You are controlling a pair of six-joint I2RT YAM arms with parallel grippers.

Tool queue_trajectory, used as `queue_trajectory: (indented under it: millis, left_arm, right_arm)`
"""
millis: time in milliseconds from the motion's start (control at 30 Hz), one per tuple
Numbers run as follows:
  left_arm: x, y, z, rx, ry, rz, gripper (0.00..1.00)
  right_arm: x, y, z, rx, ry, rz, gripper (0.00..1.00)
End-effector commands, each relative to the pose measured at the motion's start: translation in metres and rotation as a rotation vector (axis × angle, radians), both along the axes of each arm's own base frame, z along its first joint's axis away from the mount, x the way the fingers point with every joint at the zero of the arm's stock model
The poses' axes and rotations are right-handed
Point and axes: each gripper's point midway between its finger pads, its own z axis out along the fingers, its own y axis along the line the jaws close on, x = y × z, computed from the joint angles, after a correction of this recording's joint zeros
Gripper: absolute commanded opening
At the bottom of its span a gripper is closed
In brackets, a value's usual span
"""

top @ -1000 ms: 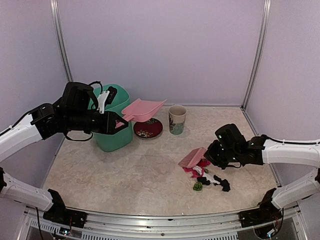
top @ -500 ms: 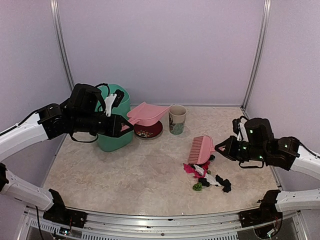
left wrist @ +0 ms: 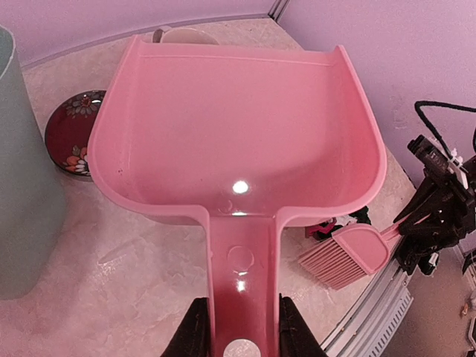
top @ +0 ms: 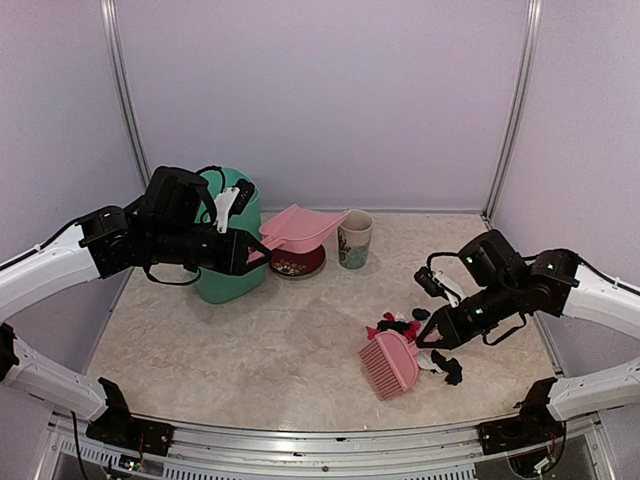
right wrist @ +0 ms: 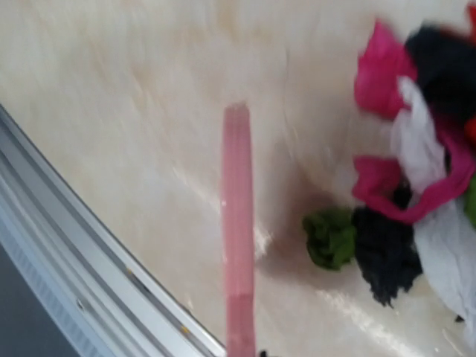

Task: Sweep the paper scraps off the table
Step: Sweep the paper scraps at the center of the board.

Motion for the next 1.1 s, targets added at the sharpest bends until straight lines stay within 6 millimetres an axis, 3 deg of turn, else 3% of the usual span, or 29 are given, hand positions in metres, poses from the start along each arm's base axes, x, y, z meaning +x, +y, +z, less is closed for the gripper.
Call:
queue_trajectory:
  millis: [0, 67, 333, 600, 833, 967, 1067]
  left_arm:
    - [0.001, -0.006, 0.017, -0.028, -0.045, -0.018, 0.00]
    - [0.000, -0.005, 0.015, -0.024, -0.045, -0.015, 0.00]
    - [0.000, -0.002, 0.006, -0.007, -0.039, -0.007, 0.00]
    - [-0.001, -0.001, -0.002, 0.019, -0.040, -0.020, 0.00]
    - [-0.005, -0.001, -0.012, 0.039, -0.032, -0.036, 0.00]
    - [-0.008, -0.002, -0.016, 0.048, -0.032, -0.046, 0.00]
    - [-0.010, -0.004, -0.021, 0.059, -0.028, -0.059, 0.00]
  right_arm:
    - [0.000, 0.000, -0.006, -0.138, -0.022, 0.120, 0.00]
    - [0.014, -0.005, -0.010, -0.238, -0.054, 0.103, 0.00]
    - [0.068, -0.017, 0.021, -0.436, -0.279, 0.044, 0.00]
    - [0.076, -0.010, 0.058, -0.357, -0.339, -0.006, 0.00]
    - [0.081, -0.068, 0.094, -0.450, -0.379, -0.328, 0.00]
    - [0.068, -0.120, 0.085, -0.591, -0.307, -0.570, 0.00]
    - [0.056, -0.128, 0.069, -0.572, -0.243, -0.611, 0.00]
